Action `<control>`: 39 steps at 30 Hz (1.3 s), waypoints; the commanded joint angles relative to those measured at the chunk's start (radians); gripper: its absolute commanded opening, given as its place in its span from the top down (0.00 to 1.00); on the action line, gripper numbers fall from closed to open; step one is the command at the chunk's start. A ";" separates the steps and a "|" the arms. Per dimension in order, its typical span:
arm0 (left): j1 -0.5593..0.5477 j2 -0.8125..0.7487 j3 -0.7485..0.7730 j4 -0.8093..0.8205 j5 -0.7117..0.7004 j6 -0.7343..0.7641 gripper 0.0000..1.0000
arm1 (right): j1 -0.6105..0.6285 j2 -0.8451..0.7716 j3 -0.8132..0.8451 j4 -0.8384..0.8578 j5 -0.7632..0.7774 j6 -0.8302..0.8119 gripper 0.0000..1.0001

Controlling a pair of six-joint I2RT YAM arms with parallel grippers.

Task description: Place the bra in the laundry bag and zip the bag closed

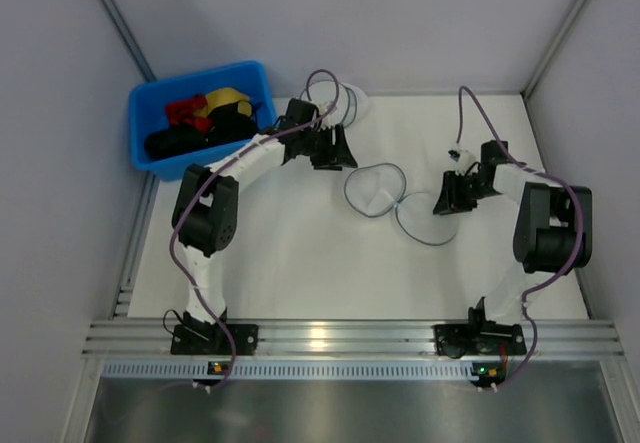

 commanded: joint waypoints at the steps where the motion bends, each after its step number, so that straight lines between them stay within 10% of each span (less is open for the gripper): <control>1: 0.040 -0.167 0.059 -0.021 -0.056 0.108 0.36 | -0.016 -0.001 0.018 0.039 0.221 -0.049 0.68; 3: 0.085 -0.228 0.062 -0.046 -0.073 0.145 0.19 | -0.047 -0.001 0.038 0.010 0.258 -0.080 0.67; 12: 0.442 -0.172 0.386 -0.339 -0.231 0.390 0.02 | -0.227 0.048 0.107 -0.050 0.304 -0.184 0.68; 20: 0.710 0.046 0.622 -0.389 -0.277 0.487 0.02 | -0.251 -0.142 0.199 -0.177 0.077 -0.196 0.39; 24: 0.729 0.089 0.616 -0.416 -0.370 0.551 0.03 | -0.225 -0.225 0.283 -0.249 0.026 -0.193 0.01; 39: 0.731 0.279 0.529 -0.434 -0.509 0.625 0.09 | -0.123 -0.436 0.414 -0.317 0.043 -0.110 0.01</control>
